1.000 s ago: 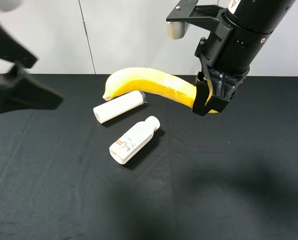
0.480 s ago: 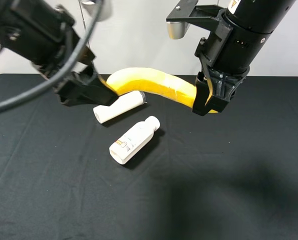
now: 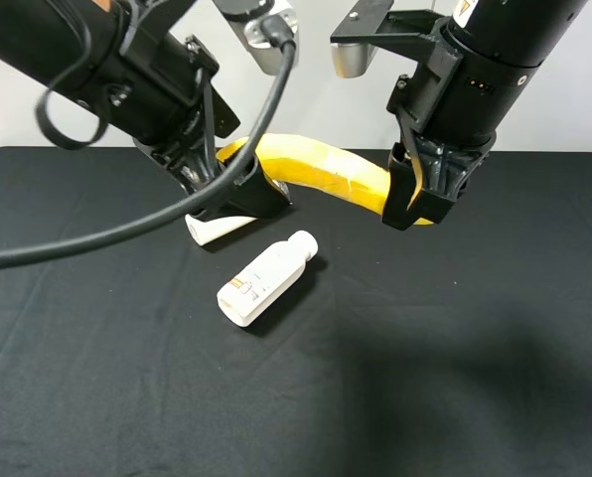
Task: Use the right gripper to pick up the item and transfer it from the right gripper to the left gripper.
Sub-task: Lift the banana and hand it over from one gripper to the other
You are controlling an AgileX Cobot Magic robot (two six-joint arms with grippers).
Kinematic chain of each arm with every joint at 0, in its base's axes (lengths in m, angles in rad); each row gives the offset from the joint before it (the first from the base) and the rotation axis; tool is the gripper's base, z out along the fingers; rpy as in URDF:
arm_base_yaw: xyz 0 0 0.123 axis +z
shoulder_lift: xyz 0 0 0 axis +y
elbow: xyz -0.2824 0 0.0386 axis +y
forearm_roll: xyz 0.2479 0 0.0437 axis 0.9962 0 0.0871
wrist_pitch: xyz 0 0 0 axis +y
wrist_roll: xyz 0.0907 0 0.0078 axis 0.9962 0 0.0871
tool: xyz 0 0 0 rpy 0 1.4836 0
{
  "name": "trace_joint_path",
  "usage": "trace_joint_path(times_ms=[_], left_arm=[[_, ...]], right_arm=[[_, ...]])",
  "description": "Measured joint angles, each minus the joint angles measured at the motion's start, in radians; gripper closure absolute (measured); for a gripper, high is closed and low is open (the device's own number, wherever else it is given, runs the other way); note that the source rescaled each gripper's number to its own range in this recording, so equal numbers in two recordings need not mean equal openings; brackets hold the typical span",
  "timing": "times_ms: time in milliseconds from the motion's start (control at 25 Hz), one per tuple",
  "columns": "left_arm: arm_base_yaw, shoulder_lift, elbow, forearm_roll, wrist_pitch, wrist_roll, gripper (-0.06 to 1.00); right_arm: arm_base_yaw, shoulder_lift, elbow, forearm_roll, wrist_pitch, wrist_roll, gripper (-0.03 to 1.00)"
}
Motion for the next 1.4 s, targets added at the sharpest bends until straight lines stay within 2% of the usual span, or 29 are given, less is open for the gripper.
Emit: trace_joint_path(times_ms=[160,360,440,520,600,1080,1120,1160,1200,1240,1280,1400], left_arm=[[0.0,0.017,0.0,-0.017,-0.01,0.0,0.11],[0.0,0.026,-0.001,-0.02,-0.018,0.002,0.29],[0.0,0.026,-0.001,-0.031,-0.02,0.003,0.41],[0.0,0.026,-0.001,-0.036,-0.028,0.003,0.6],[0.0,0.026,-0.001,-0.043,-0.033,0.002,0.93],[-0.001,0.026,-0.001,-0.045,-0.042,-0.001,0.94],[-0.001,0.026,-0.001,-0.045,-0.043,-0.001,0.94],[-0.001,0.026,-0.001,-0.044,-0.044,0.0,0.94],[-0.001,0.026,-0.001,-0.044,-0.044,0.003,0.94],[-0.001,0.026,-0.001,-0.044,-0.044,0.003,0.94],[-0.001,0.026,-0.001,-0.044,-0.043,0.003,0.94],[-0.001,0.026,-0.001,-0.044,-0.043,0.003,0.94]], right_arm=[[0.0,0.0,0.0,0.0,0.0,0.0,0.94],[0.0,0.0,0.0,0.003,0.0,0.0,0.94],[0.0,0.0,0.0,0.006,0.0,0.0,0.94],[0.0,0.0,0.0,0.009,0.0,0.0,0.94],[0.0,0.0,0.0,0.013,-0.005,0.004,0.94],[0.0,0.0,-0.003,0.021,-0.001,0.012,0.94],[0.0,0.0,-0.009,0.022,0.005,0.012,0.9],[0.0,0.0,-0.013,0.03,0.007,0.012,0.77],[0.0,0.0,-0.017,0.043,0.006,0.014,0.5],[0.0,0.0,-0.02,0.053,0.006,0.019,0.28],[0.0,0.0,-0.02,0.061,0.006,0.022,0.15],[0.0,0.0,-0.02,0.07,0.006,0.026,0.01]])
